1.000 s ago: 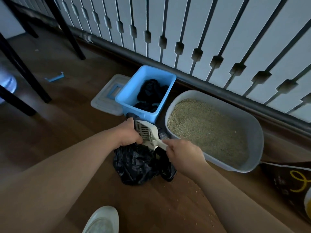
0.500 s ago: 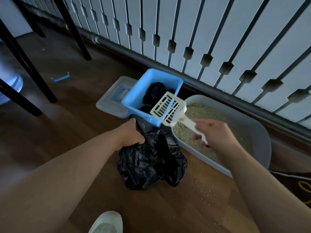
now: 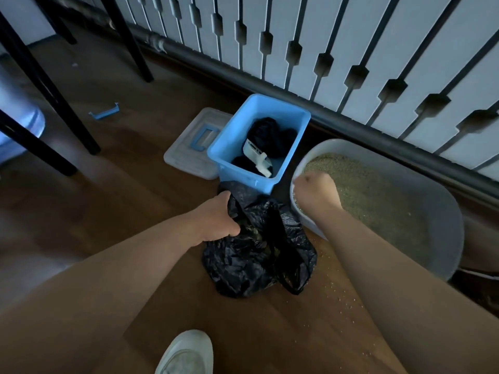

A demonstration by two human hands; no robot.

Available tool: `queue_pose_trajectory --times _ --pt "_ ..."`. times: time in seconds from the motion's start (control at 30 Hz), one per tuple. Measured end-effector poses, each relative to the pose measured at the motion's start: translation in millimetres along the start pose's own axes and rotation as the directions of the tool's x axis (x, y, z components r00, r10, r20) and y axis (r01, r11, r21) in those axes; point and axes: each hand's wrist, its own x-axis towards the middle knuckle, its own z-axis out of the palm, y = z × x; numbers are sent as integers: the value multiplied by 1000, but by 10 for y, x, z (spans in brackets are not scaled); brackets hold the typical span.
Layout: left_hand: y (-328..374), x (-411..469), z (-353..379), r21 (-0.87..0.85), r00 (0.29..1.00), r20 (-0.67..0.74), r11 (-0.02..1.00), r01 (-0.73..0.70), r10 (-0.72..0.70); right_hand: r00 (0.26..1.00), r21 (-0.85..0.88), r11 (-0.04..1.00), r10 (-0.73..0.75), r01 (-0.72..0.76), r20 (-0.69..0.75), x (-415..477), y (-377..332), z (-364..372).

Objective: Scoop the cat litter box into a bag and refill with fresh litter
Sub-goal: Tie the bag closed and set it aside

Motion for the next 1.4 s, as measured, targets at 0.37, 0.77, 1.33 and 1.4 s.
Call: queue_pose_trajectory --times 0.37,0.77,1.33,1.4 --pt "13 -111 183 64 998 -55 998 11 -7 926 -78 985 174 -157 334 -353 1050 503" --pt "294 -604 302 -44 963 -269 999 -1 -11 986 182 974 -148 133 72 -834 471 88" --pt "721 -1207 188 381 872 -412 919 -98 264 999 99 995 22 -26 41 -1327 485 -586" --pt "678 -1260 71 469 858 -407 878 -97 313 998 21 999 30 -31 63 -1388 412 -674"
